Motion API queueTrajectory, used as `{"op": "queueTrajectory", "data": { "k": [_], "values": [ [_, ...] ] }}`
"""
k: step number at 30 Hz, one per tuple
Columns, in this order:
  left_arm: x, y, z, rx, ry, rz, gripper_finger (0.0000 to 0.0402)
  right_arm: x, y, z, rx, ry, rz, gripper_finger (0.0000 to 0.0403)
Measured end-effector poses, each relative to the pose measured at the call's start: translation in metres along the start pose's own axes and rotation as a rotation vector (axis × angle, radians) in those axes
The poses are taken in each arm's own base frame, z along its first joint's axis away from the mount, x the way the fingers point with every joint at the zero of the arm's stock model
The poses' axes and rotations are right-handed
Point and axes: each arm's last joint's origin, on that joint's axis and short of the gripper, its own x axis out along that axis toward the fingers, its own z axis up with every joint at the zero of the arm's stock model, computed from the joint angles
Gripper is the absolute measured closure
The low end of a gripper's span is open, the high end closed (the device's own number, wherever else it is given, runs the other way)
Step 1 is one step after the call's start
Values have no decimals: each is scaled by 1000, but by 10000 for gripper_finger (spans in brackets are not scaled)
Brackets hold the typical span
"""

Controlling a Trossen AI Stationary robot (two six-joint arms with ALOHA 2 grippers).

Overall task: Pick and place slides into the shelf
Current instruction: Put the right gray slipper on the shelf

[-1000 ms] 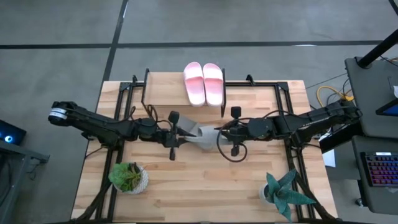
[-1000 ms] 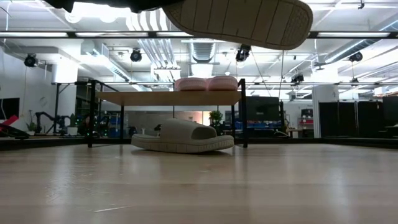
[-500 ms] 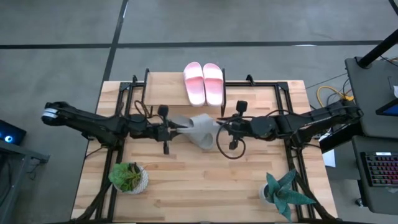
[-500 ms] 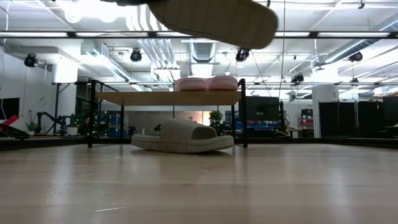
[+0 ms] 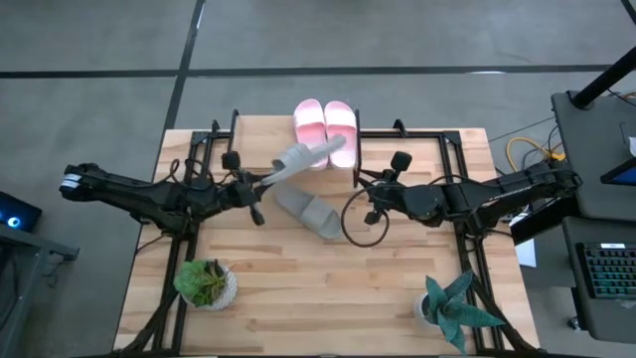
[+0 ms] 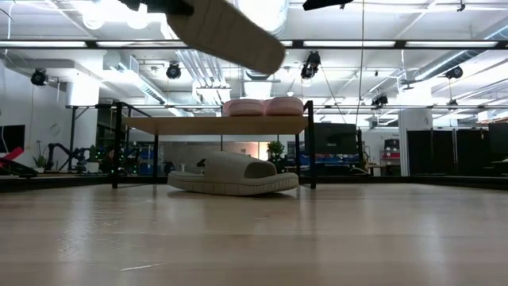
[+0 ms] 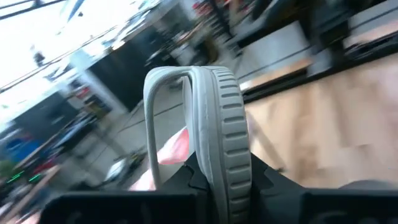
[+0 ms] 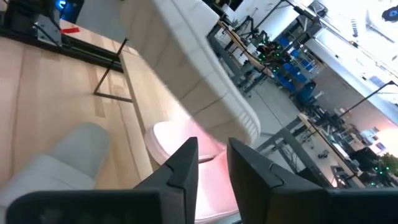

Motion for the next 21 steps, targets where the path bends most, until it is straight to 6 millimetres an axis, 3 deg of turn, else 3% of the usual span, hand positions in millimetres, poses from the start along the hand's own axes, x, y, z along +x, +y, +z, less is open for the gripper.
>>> {"op": "queueTrajectory", "data": {
  "k": [21],
  "values": [
    [12,-8,-19,205,426,527,392,5,-5,-3,-18,29,-42,329]
  ]
}}
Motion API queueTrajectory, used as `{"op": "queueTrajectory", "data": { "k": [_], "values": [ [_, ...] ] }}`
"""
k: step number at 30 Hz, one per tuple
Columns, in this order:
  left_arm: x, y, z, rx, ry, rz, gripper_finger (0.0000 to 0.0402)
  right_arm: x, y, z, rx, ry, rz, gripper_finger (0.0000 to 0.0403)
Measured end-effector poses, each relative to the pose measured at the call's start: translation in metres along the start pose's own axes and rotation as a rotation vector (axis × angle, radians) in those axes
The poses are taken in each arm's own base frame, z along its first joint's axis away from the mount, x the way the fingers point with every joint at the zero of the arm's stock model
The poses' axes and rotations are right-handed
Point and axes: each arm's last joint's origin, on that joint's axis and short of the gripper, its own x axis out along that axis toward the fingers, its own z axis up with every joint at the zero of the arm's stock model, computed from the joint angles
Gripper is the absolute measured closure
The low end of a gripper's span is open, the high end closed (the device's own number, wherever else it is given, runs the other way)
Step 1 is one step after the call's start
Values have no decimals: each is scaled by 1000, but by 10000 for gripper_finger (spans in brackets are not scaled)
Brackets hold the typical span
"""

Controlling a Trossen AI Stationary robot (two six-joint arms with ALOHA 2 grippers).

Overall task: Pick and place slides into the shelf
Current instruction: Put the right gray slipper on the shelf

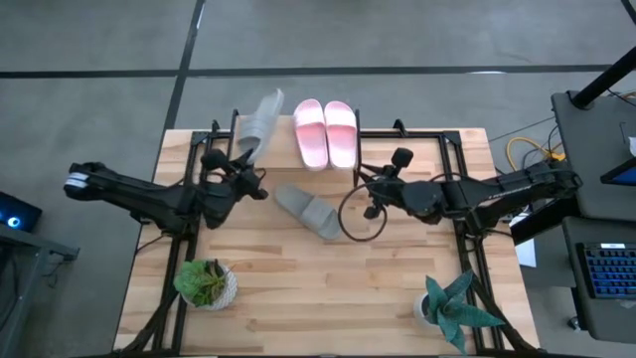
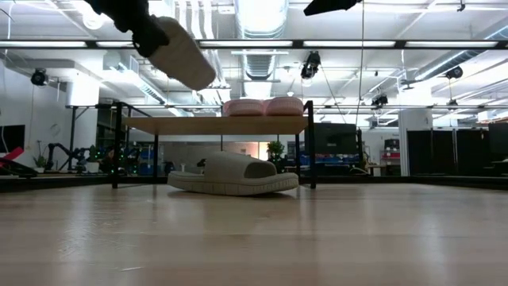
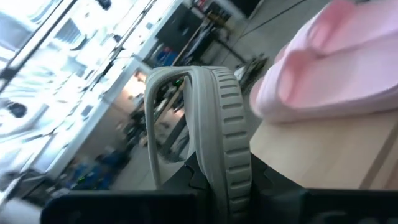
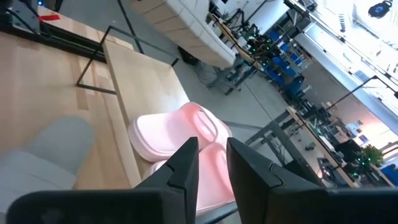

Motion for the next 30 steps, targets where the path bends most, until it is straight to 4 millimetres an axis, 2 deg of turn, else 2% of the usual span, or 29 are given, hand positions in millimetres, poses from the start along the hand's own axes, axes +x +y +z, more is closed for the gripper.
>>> {"op": "queueTrajectory", "data": {
  "k": [7,20,30],
  "values": [
    [4,-19,-3,92,96,107,392,3,-3,-2,6,11,-13,333],
    [15,-55,-8,211,140,129,392,4,0,-5,22,18,-9,330],
    [21,-67,-37,272,174,140,392,5,2,-8,14,24,-6,329]
  ]
}}
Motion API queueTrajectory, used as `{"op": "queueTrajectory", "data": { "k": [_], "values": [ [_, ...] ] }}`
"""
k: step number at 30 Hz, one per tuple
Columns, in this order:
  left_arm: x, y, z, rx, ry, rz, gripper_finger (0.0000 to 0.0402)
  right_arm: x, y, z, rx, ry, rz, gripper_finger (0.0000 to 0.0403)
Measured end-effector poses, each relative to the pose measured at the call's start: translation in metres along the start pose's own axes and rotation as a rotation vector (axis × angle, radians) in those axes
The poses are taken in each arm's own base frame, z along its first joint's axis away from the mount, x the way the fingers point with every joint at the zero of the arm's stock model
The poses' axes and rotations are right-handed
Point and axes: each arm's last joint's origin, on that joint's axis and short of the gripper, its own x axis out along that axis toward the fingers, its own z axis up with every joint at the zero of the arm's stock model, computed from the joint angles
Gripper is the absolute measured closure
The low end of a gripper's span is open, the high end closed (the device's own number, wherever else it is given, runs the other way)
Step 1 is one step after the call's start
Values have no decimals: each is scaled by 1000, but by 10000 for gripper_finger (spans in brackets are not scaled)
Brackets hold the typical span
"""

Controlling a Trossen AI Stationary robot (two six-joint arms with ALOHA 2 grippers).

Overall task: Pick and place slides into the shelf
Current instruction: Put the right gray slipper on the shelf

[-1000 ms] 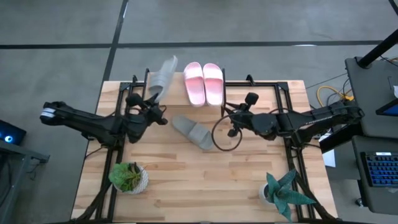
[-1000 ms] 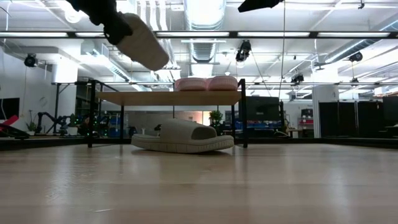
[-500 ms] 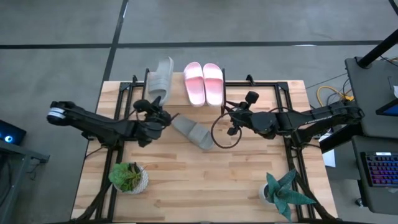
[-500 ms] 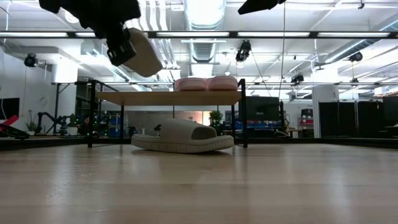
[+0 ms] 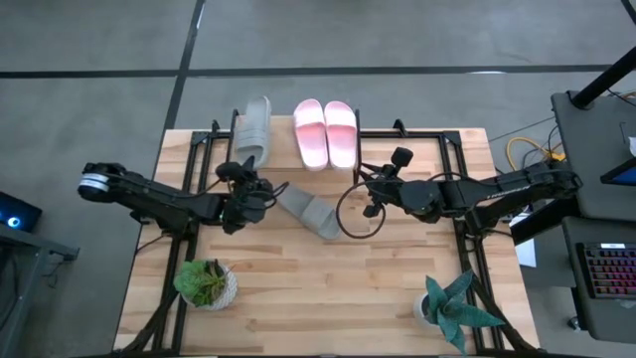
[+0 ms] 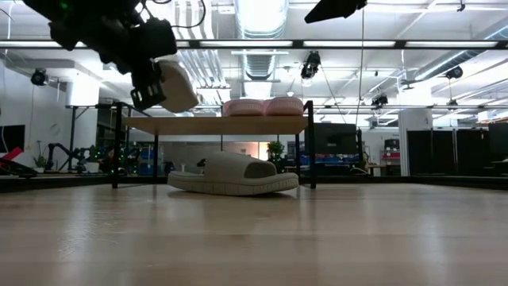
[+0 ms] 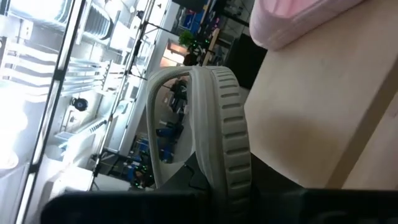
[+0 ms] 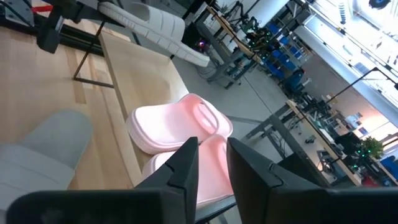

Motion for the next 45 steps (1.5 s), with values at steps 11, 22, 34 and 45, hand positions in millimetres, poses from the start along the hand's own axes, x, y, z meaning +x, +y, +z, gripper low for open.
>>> {"op": "queueTrajectory", "data": {
  "k": [11,22,34,45],
  "values": [
    [1,-14,-20,45,-1,-13,392,0,0,0,1,-1,0,334],
    [1,-18,-23,50,-11,-31,360,0,0,0,2,-1,-1,326],
    [0,-23,-28,21,-84,-170,285,0,0,0,2,-2,-1,333],
    [-1,-18,-27,-13,-127,-238,144,0,0,0,2,-2,-1,330]
  ]
}}
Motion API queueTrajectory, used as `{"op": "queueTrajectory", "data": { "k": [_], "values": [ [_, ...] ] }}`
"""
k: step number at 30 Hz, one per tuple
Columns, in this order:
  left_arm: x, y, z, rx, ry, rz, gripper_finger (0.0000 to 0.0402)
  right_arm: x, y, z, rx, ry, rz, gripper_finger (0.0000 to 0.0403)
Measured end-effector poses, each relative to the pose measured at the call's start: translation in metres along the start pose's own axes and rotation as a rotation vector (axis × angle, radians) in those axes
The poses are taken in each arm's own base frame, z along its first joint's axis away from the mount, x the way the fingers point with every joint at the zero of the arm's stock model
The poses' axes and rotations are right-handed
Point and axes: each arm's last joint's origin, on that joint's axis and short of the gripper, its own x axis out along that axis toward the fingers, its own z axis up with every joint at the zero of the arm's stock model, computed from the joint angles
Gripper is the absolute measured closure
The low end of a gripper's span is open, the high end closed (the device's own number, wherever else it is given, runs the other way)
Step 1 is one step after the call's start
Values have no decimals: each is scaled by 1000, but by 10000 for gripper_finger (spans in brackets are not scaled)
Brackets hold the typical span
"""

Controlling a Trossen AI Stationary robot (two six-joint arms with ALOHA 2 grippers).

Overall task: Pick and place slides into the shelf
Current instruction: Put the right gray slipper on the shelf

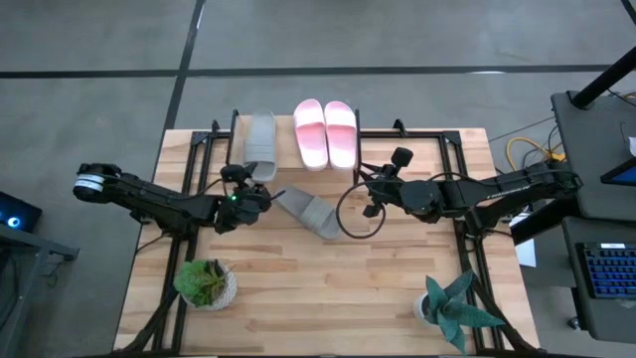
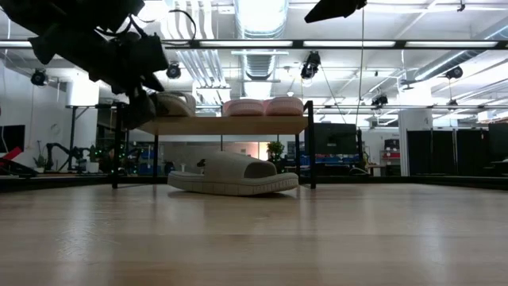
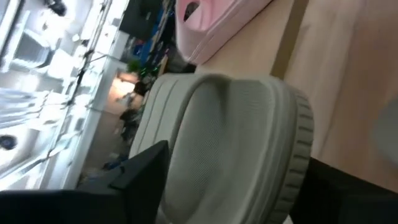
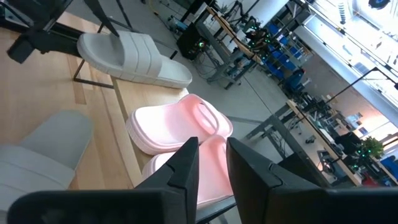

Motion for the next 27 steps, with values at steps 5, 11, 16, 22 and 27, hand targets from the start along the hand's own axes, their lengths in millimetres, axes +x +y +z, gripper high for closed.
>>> {"op": "queueTrajectory", "data": {
  "k": [5,11,16,22,27],
  "values": [
    [-4,9,0,-44,-67,-94,108,0,0,0,0,0,0,335],
    [-10,21,-10,-43,-84,-170,102,0,0,0,-1,1,0,327],
    [-14,28,-16,-53,-104,-236,101,0,0,0,-1,1,0,323],
    [-18,35,-18,-68,-135,-311,101,0,0,0,-1,1,1,330],
    [-22,40,-17,-145,-192,-424,102,0,0,0,-1,1,1,332]
  ]
}}
